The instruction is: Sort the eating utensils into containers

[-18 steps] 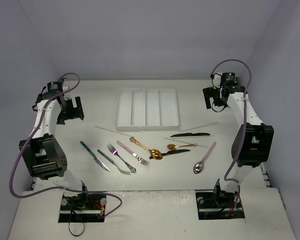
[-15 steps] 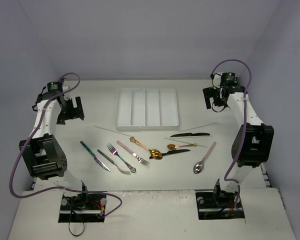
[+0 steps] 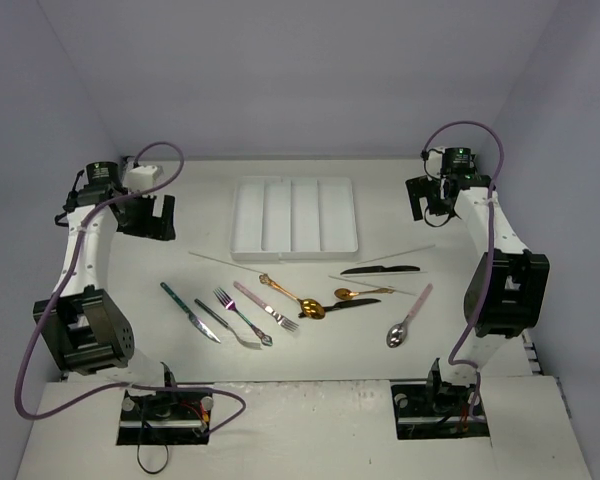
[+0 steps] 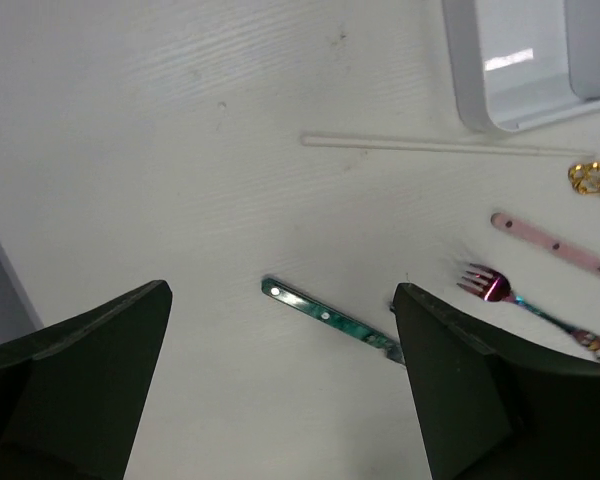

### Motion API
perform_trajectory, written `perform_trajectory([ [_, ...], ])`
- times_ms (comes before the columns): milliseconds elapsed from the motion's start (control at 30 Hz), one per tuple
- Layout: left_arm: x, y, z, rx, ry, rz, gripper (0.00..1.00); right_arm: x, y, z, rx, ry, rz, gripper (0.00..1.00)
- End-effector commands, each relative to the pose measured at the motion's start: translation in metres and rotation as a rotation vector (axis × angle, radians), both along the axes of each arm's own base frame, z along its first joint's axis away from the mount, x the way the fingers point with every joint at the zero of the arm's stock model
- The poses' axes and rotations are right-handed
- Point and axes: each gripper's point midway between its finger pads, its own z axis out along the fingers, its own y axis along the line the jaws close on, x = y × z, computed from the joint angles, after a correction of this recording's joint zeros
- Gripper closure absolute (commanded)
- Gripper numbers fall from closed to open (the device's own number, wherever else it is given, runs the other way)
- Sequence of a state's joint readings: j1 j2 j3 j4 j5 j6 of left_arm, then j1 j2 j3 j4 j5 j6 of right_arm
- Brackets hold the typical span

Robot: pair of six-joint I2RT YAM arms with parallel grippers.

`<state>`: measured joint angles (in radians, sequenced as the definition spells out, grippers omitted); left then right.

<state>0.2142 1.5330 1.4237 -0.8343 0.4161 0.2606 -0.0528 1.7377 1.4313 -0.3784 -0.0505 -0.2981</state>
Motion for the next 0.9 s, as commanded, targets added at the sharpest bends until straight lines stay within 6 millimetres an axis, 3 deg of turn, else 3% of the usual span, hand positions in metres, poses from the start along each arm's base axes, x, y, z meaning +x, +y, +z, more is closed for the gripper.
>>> perform_trajectory([
  [0,-0.014,-0.024,0.030,0.138,-0.231,-0.513,0.10,-0.001,-0.007,0.029,-0.027,-0.079,-0.010,0.00],
  [133,-0.045,-0.029,0.016,0.343,-0.259,-1.005,0.12,-0.004,-0.007,0.022,-0.026,-0.060,-0.008,0.00],
  [200,-0.079,-0.030,-0.002,0.318,-0.152,-1.233,0.15,-0.004,-0.008,0.020,-0.029,-0.054,-0.008,0.00],
  [300,-0.105,-0.021,-0.020,0.306,-0.047,-1.555,0.20,-0.004,-0.010,0.017,-0.040,-0.046,-0.008,0.00],
  [367,-0.108,-0.013,-0.028,0.308,-0.015,-1.706,0.23,-0.004,-0.012,0.017,-0.051,-0.042,-0.008,0.00],
  [633,-0.104,-0.025,-0.051,0.283,-0.172,-2.045,0.26,-0.016,-0.024,0.007,-0.120,0.002,-0.008,0.00],
  [867,-0.108,-0.032,-0.091,0.347,-0.148,-2.126,0.26,-0.024,-0.032,0.002,-0.138,0.022,-0.022,0.00],
])
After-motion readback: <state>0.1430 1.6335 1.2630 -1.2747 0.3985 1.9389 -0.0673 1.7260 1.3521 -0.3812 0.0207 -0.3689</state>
